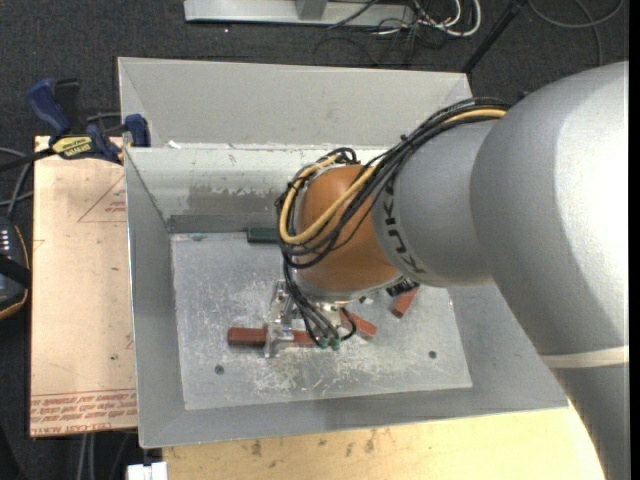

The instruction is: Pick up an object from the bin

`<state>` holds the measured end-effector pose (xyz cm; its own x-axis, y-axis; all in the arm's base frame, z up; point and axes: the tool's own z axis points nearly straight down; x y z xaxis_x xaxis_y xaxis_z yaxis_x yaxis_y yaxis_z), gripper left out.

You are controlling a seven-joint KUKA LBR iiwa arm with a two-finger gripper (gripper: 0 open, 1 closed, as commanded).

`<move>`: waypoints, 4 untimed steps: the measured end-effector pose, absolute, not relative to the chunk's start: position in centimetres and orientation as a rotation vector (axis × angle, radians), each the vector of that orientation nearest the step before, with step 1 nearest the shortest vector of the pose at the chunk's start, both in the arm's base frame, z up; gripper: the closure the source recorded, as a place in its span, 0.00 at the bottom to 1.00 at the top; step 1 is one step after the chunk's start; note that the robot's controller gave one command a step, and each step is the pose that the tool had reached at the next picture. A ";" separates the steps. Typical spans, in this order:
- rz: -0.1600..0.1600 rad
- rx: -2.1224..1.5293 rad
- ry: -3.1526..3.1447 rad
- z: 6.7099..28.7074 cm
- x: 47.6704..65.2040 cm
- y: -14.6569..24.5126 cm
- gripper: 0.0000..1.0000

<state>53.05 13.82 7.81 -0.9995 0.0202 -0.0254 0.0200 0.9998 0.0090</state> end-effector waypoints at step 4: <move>0.003 0.016 3.139 23.1 53.7 14.2 0.00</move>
Offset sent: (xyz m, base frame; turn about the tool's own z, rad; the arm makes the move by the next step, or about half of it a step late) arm 0.0223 -0.0076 0.1121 0.0010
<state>53.69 14.25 23.06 -0.9999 0.0105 -0.0029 0.0105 0.9999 0.0018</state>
